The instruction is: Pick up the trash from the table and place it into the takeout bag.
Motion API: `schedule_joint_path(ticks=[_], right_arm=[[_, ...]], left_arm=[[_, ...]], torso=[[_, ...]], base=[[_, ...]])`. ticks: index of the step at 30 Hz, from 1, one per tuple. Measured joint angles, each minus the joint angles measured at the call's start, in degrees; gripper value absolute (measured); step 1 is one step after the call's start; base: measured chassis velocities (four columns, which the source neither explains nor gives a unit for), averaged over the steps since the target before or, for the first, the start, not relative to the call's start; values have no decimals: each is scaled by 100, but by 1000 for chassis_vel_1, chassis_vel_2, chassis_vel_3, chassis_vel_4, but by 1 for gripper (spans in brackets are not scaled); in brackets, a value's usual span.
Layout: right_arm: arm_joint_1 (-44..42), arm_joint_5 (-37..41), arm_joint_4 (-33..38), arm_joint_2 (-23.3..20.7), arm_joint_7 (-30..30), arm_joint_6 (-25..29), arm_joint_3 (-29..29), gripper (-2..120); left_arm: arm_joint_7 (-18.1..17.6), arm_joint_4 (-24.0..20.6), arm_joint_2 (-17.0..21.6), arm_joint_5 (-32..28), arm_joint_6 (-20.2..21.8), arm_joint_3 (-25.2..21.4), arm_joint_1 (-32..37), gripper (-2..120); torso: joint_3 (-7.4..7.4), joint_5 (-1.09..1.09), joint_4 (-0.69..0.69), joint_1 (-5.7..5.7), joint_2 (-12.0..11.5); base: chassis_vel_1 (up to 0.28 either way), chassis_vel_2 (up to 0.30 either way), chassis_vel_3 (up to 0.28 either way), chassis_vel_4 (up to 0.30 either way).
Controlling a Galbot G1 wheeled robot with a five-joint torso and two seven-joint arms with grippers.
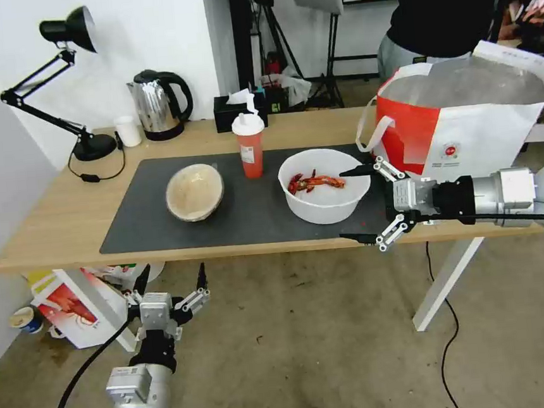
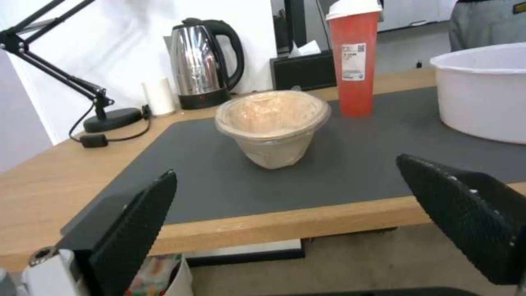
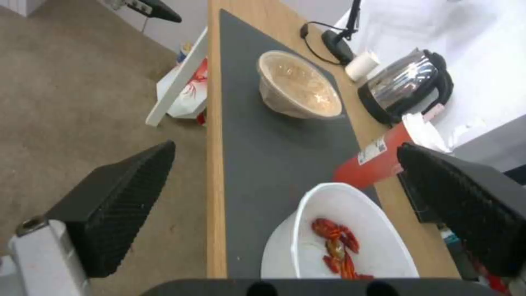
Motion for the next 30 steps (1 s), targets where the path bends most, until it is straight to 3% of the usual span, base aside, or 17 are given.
schedule_joint_path(ticks=[20,30], right_arm=[[5,-11,10,32,220,-3,43,100],[51,274,37,383,680,-474,-224,100]], left_arm=[[0,0,0,0,0,0,0,100],[0,0,0,0,0,1,0,100]], torso=[[0,0,0,0,0],[0,-1,0,0,1]], base=[[0,0,0,0],[0,0,0,0]])
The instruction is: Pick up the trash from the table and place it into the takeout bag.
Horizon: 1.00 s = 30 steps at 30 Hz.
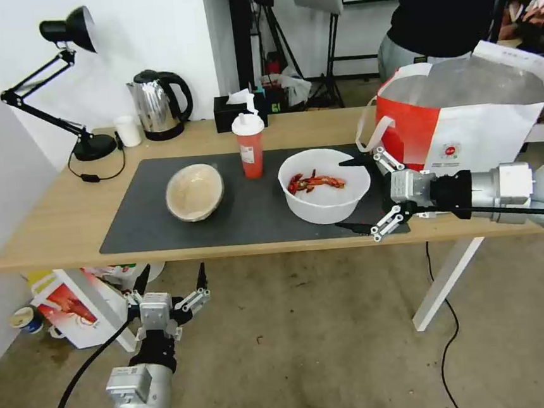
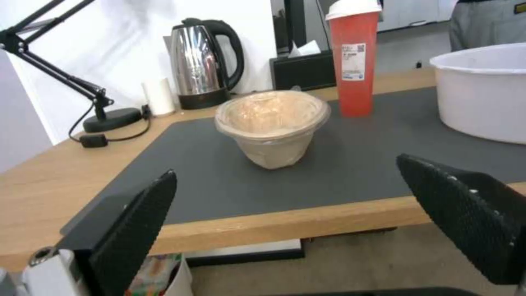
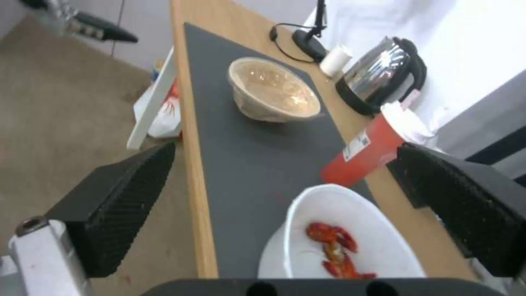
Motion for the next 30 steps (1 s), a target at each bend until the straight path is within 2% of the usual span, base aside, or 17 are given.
schedule_joint_path(ticks=[6,19,27,30], right_arm=[[17,7,-30,90,31,-59,-50,100],[243,71,-419,615,-70,-272,-420,100],[513,130,-378,642,-120,-491,-565,100],[778,117,-501,811,-337,-776,-585,100]], left_arm=[[0,0,0,0,0,0,0,100],[0,0,0,0,0,-1,0,100],[0,0,0,0,0,0,0,100],[0,0,0,0,0,0,0,100]], torso=[[0,2,1,0,0],[0,1,1,0,0],[0,1,0,0,0],[0,1,1,0,0]], base=[[0,0,0,0],[0,0,0,0],[0,0,0,0],[0,0,0,0]])
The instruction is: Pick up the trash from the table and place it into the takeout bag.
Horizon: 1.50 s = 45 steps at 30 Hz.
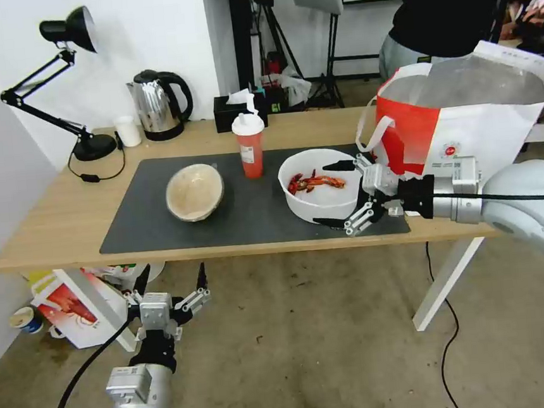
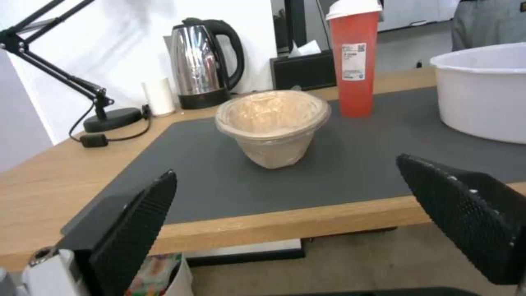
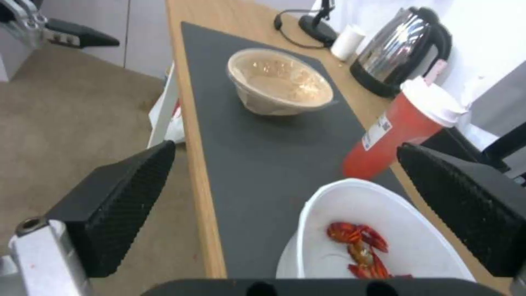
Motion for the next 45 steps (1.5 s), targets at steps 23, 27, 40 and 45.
schedule_joint_path(ticks=[23,27,40,45], right_arm=[[1945,1056,112,877,1655,-2278,-1644,100],[2078,1092,117,924,1674,-2475,-1787,100],[2202,1118,156,859,1764,-2931,-1905,100],[2210,1265,175,917,1922,-3234,-1934,100]], left_arm=[[0,0,0,0,0,0,0,100],[0,0,0,0,0,0,0,100],[0,0,0,0,0,0,0,100],[0,0,0,0,0,0,0,100]], torso=[[0,0,-1,0,-1],[0,0,0,-1,-1],[0,0,0,0,-1],[0,-1,0,0,-1]], base=[[0,0,0,0],[0,0,0,0],[0,0,0,0],[0,0,0,0]])
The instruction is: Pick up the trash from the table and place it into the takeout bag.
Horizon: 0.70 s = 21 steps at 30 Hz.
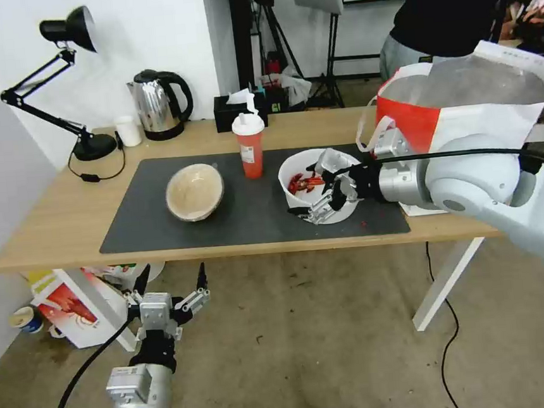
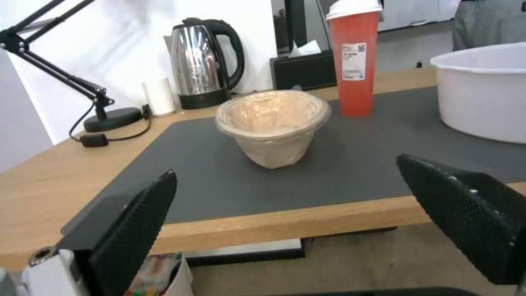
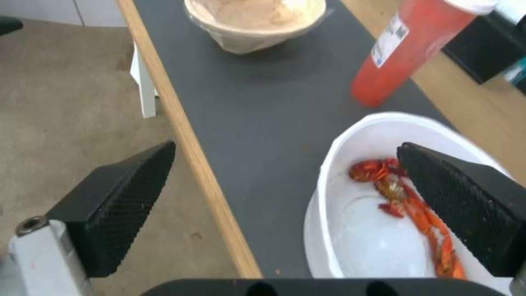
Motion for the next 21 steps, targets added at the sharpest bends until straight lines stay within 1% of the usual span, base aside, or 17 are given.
schedule_joint_path(ticks=[9,15,21], right_arm=[[-23,71,-187,173,95,-60,-114,100],[-24,1,-385,269,102,-58,-179,100],[-207,-148,-631,368,120,-51,-180,100]], left_arm=[[0,0,0,0,0,0,0,100],[0,0,0,0,0,0,0,100],[0,0,0,0,0,0,0,100]], torso=[[0,0,0,0,0],[0,0,0,0,0],[0,0,0,0,1]], base=[[0,0,0,0],[0,0,0,0],[0,0,0,0]])
